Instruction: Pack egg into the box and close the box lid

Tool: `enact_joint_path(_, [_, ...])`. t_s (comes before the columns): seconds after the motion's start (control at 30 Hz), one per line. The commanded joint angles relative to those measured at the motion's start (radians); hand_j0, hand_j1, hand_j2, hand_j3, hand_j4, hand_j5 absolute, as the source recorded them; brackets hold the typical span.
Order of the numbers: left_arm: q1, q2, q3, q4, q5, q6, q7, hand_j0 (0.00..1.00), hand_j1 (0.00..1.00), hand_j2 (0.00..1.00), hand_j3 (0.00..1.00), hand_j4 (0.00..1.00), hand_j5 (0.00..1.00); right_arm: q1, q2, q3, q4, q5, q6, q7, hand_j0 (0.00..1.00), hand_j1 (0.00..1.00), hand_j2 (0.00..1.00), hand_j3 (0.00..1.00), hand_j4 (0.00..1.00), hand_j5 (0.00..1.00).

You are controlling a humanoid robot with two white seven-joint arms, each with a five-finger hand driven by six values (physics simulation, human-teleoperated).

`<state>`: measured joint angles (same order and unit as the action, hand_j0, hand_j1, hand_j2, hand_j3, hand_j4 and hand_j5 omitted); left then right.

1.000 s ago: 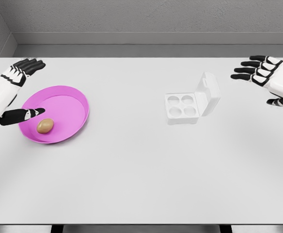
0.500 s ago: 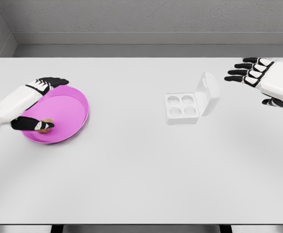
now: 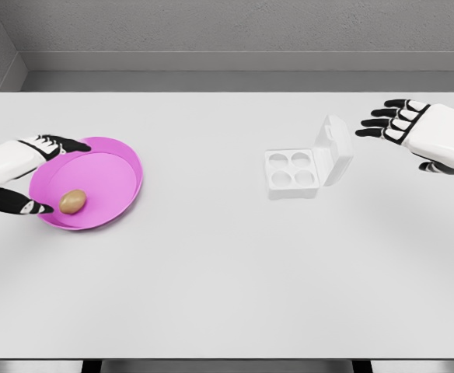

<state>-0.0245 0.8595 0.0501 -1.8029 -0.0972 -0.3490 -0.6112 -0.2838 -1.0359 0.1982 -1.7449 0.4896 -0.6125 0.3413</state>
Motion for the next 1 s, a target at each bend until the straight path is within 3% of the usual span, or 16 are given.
enact_joint_path(0.0, [0.0,0.036,-0.03,0.0,0.135,0.091,0.0,0.9,0.9,0.9,0.9,0.9,0.9,0.0,0.008,0.0,0.005,0.014,0.002,-0.001,1.0,1.0,1.0,1.0,1.0,1.0])
enact_joint_path(0.1, [0.002,0.039,-0.03,0.0,0.194,0.179,0.0,0.87,0.87,0.87,0.87,0.87,0.87,0.0,0.034,0.003,0.018,0.026,0.002,0.001,1.0,1.0,1.0,1.0,1.0,1.0])
enact_joint_path(0.17, [-0.002,0.032,-0.03,-0.001,0.203,0.215,0.0,0.84,0.84,0.84,0.84,0.84,0.84,0.003,0.126,0.0,0.024,0.026,0.002,-0.001,1.0,1.0,1.0,1.0,1.0,1.0])
enact_joint_path(0.2, [0.0,0.029,-0.03,0.0,0.2,0.235,0.0,0.81,0.81,0.81,0.81,0.81,0.81,0.003,0.142,0.0,0.057,0.026,0.002,-0.001,1.0,1.0,1.0,1.0,1.0,1.0])
enact_joint_path(0.23, [-0.002,0.023,-0.032,0.0,0.188,0.239,0.0,0.74,0.74,0.74,0.74,0.74,0.74,0.002,0.137,0.003,0.07,0.027,0.002,-0.001,1.0,1.0,1.0,1.0,1.0,1.0])
enact_joint_path(0.3, [0.002,0.015,-0.032,-0.001,0.179,0.243,0.0,0.69,0.69,0.69,0.69,0.69,0.69,0.0,0.138,0.001,0.093,0.027,0.002,-0.001,1.0,1.0,1.0,1.0,1.0,1.0])
enact_joint_path(0.47, [-0.005,-0.068,-0.053,0.0,0.088,0.266,0.0,0.69,0.69,0.69,0.69,0.69,0.69,-0.003,0.143,0.004,0.143,0.029,0.002,-0.001,1.0,1.0,1.0,1.0,1.0,1.0])
enact_joint_path(0.6, [-0.003,-0.119,-0.045,0.0,0.068,0.268,0.0,0.7,0.7,0.7,0.7,0.7,0.7,-0.014,0.142,0.004,0.169,0.06,0.002,0.001,1.0,1.0,1.0,1.0,1.0,1.0])
enact_joint_path(0.7, [-0.005,-0.191,-0.041,0.0,-0.032,0.292,0.0,0.71,0.71,0.71,0.71,0.71,0.71,-0.015,0.145,0.006,0.205,0.063,0.002,0.001,1.0,1.0,1.0,1.0,1.0,1.0])
enact_joint_path(0.87, [0.009,-0.241,-0.039,-0.001,-0.11,0.292,0.0,0.79,0.79,0.79,0.79,0.79,0.79,-0.015,0.145,0.006,0.246,0.063,0.002,0.001,1.0,1.0,1.0,1.0,1.0,1.0])
enact_joint_path(0.97, [0.009,-0.241,-0.033,-0.001,-0.111,0.289,0.0,0.81,0.81,0.81,0.81,0.81,0.81,-0.015,0.145,0.007,0.26,0.063,0.002,0.001,1.0,1.0,1.0,1.0,1.0,1.0])
